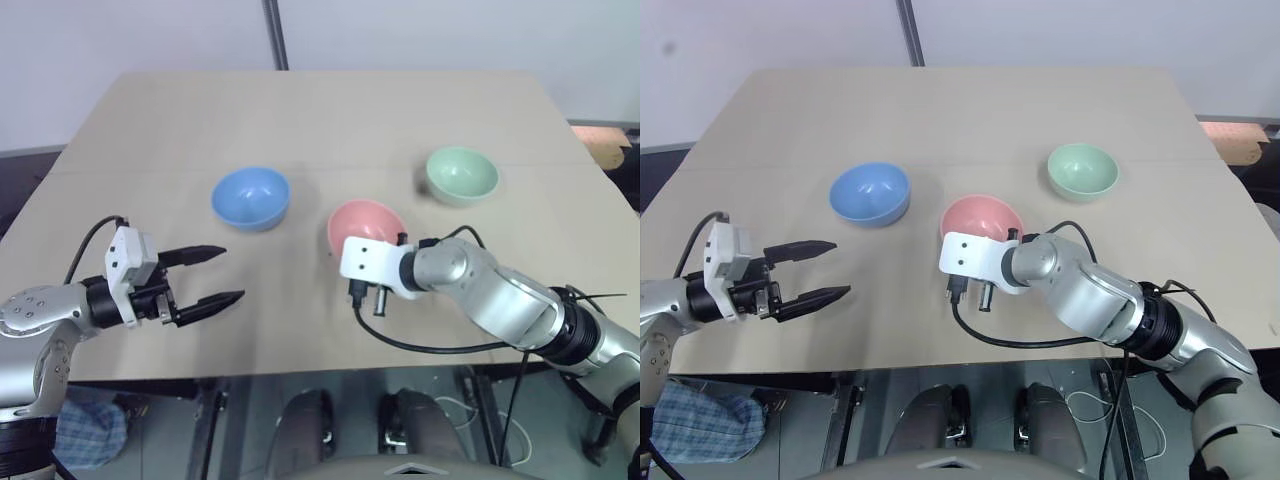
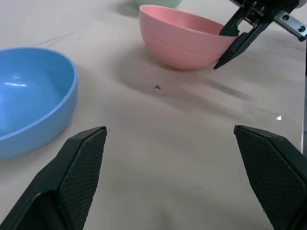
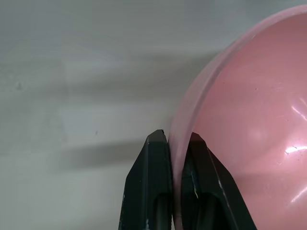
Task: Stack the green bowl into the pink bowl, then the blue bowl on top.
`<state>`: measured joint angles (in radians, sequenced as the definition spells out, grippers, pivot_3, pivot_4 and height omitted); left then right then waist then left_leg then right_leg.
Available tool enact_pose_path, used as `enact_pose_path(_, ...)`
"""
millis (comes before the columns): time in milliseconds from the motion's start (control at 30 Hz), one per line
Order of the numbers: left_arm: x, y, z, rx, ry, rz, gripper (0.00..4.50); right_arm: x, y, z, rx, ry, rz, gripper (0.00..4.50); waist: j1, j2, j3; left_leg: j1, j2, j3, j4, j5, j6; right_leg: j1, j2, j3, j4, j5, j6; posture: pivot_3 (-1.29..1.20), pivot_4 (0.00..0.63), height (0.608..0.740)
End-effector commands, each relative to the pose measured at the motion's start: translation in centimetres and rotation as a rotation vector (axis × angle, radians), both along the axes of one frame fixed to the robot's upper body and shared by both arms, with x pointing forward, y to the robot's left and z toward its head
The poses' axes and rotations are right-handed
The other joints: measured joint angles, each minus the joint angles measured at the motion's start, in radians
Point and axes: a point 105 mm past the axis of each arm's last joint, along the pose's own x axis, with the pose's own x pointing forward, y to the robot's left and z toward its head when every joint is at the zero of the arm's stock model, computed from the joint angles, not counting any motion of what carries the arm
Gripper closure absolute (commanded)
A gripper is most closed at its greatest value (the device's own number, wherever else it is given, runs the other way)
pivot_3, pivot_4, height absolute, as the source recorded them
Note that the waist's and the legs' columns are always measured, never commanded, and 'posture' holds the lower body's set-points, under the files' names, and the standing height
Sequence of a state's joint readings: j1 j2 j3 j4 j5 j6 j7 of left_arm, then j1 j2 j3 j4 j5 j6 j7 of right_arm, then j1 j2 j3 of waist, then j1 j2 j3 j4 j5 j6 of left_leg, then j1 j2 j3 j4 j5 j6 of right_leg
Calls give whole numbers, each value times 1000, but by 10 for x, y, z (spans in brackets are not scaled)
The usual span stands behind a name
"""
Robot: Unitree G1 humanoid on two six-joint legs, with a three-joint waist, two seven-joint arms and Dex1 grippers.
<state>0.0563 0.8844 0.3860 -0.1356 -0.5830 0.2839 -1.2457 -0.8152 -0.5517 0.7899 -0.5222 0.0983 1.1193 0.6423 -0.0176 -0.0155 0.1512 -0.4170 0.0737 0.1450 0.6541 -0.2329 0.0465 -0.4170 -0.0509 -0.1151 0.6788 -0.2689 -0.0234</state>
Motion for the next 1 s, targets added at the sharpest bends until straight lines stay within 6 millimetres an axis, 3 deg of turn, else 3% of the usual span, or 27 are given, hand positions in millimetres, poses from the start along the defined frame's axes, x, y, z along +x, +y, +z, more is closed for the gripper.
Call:
enact_pose_path(33, -2, 2, 10, 21, -47, -5, 0, -2, 7, 12, 19, -51, 41, 3594, 0, 0, 0, 0, 0, 0, 0, 0, 0, 0, 0, 0, 0, 0, 0, 0, 150, 740)
enact_pose_path(67, -2, 2, 10, 21, -46, -6, 0, -2, 7, 12, 21, -48, 40, 3335, 0, 0, 0, 0, 0, 0, 0, 0, 0, 0, 0, 0, 0, 0, 0, 0, 150, 740)
enact_pose_path(200, -1, 1, 9, 17, -45, -9, 0, 2, 5, 20, 49, -45, 12, 1427, 0, 0, 0, 0, 0, 0, 0, 0, 0, 0, 0, 0, 0, 0, 0, 0, 150, 740)
enact_pose_path(267, 0, 0, 9, 15, -45, -12, 0, 1, 1, 22, 56, -33, 5, 685, 0, 0, 0, 0, 0, 0, 0, 0, 0, 0, 0, 0, 0, 0, 0, 0, 150, 740)
enact_pose_path(400, 0, -1, 9, 12, -45, -15, 0, -1, -12, 38, 103, 3, -29, 685, 1, 0, 0, 0, 0, 0, 0, 0, 0, 0, 0, 0, 0, 0, 0, 0, 150, 740)
enact_pose_path(600, -2, 0, 10, -6, -39, -15, 0, 9, -63, 73, 222, 104, -186, 685, 3, 0, 1, 0, 0, 0, 0, -1, 1, 0, -1, 0, -1, 0, 0, 0, 150, 740)
enact_pose_path(767, 6, 3, 24, -125, -51, 47, 0, 63, -129, 89, 263, -35, -485, 685, 2, -1, 1, 0, 0, 0, -1, -2, 4, 0, -1, -1, -1, 0, 0, 0, 150, 740)
enact_pose_path(1000, 14, 3, 41, -202, -99, 53, 0, 105, -165, 70, 227, -82, -612, 685, 0, 0, 2, 0, 0, 1, -1, 0, 0, 0, 0, 0, -1, 0, 0, 0, 150, 740)
